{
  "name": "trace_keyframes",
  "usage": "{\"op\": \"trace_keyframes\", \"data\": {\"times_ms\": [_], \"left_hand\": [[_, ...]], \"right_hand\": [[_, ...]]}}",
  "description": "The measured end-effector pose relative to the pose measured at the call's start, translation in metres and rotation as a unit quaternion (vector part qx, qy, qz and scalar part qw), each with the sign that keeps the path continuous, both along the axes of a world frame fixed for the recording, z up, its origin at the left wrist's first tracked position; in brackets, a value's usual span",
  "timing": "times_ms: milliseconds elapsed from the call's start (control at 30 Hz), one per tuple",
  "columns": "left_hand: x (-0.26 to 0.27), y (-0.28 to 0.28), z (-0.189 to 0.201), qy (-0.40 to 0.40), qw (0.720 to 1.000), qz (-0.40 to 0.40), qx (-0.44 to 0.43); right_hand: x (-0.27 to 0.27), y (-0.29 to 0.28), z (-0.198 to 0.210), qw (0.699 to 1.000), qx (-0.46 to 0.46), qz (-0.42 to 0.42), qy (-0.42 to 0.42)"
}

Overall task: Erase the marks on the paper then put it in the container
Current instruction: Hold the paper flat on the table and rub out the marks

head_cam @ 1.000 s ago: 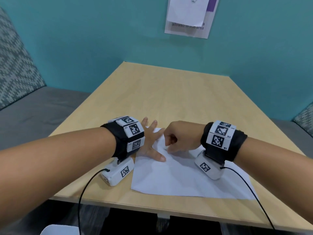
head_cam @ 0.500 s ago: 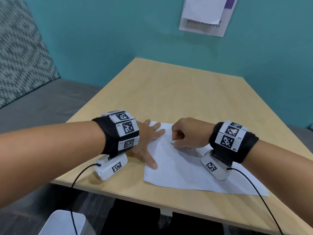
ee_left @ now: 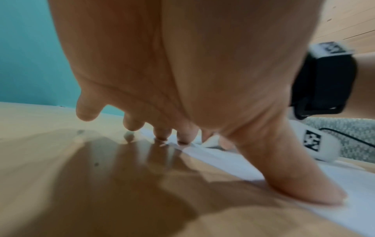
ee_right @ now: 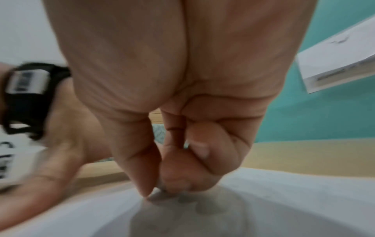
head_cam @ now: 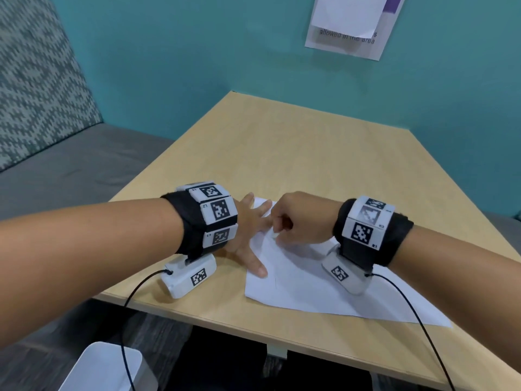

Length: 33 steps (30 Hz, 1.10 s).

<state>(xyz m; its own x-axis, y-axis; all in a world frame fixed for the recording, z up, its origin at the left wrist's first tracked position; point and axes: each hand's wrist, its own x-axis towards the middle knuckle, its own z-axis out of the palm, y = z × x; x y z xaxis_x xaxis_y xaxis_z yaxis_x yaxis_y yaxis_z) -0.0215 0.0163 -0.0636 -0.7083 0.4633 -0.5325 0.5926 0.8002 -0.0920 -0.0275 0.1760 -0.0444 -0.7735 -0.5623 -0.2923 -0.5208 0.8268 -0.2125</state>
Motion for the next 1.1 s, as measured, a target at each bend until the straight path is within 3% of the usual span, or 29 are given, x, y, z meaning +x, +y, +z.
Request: {"op": "trace_keyframes", "data": {"times_ms": [133,267,433,600,767,933,1100], "left_hand": [[-0.001,-0.002,-0.002,-0.007,1.0,0.004,0.006],[0.0,0.0,0.0,0.001,1.0,0.005,-0.01],[0.002,-0.002,0.002,-0.006,1.0,0.005,0.006],[-0.003,-0.001,-0.001,0.0,1.0,0.006,-0.008],[-0.007,-0.002,-0.006,0.0,1.0,-0.007,-0.003],[-0.009,-0.001,-0.007,0.004,1.0,0.005,-0.012],[-0.01,-0.002,-0.008,-0.003,1.0,0.002,-0.017]], "right_hand": [[0.012,-0.006,-0.002,0.999,-0.002,0.04,-0.031],[-0.014,0.009,0.003,0.999,-0.001,-0.039,0.022],[0.014,-0.007,-0.005,0.999,-0.01,0.031,-0.024],[-0.012,0.009,0.001,0.999,0.0,-0.033,0.027],[0.018,0.001,-0.005,0.999,-0.002,0.032,-0.041],[-0.001,0.018,0.003,1.0,-0.005,-0.03,-0.003],[0.022,0.007,-0.004,0.999,0.004,0.022,-0.049]]}}
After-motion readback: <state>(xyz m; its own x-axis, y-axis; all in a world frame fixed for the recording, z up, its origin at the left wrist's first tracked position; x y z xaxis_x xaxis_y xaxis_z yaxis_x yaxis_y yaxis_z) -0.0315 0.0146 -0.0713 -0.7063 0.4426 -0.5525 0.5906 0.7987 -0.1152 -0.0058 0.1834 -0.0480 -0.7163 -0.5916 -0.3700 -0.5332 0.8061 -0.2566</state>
